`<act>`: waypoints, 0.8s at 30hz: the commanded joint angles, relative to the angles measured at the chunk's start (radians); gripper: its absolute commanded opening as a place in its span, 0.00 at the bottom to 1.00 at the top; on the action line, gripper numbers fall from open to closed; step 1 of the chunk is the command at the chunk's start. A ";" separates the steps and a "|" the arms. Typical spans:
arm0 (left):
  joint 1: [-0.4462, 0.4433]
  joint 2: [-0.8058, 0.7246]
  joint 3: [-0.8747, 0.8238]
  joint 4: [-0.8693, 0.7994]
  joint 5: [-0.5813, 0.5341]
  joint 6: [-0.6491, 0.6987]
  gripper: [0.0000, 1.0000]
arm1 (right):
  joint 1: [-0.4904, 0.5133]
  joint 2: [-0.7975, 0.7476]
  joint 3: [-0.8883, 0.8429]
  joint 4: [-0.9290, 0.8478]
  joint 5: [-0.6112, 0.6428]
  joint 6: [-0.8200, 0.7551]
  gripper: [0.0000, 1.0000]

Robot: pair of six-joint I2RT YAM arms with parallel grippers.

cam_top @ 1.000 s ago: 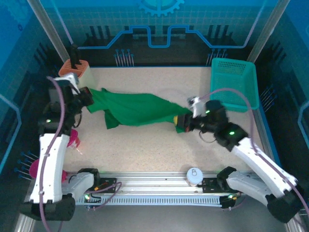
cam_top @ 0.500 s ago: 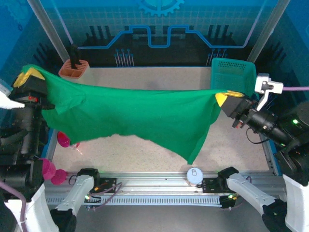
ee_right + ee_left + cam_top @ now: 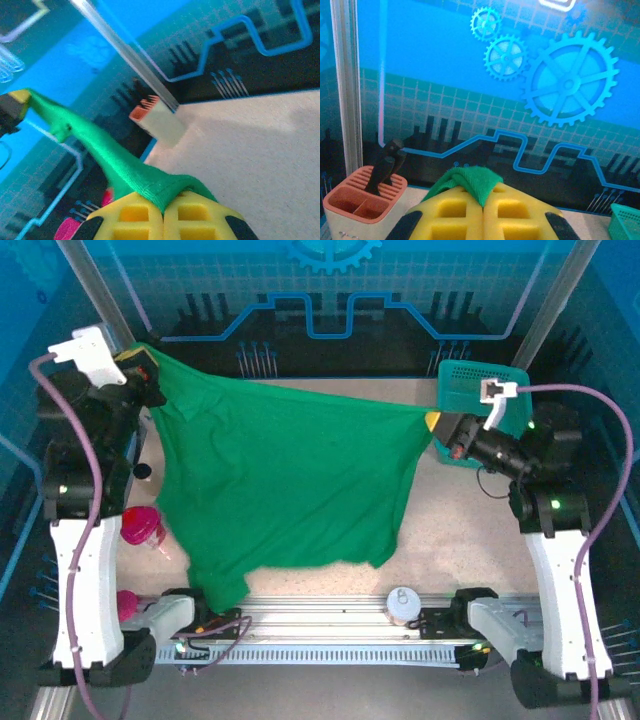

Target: Fold the inside-out t-shirt

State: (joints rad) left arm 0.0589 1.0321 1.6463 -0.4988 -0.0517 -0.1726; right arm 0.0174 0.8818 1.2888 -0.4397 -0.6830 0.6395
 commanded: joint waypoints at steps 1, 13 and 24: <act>0.010 -0.098 0.068 -0.007 0.057 0.052 0.00 | -0.039 -0.110 -0.025 0.166 -0.218 0.118 0.00; 0.001 -0.198 0.158 -0.087 0.128 0.053 0.00 | -0.047 -0.199 0.171 -0.096 -0.251 0.023 0.00; 0.001 0.061 0.049 0.019 0.096 0.085 0.00 | -0.053 0.188 0.071 -0.069 -0.075 -0.117 0.00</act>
State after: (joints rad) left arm 0.0597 0.9649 1.7592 -0.5358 0.0753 -0.1188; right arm -0.0154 0.9237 1.4418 -0.5068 -0.8398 0.5877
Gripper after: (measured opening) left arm 0.052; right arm 0.064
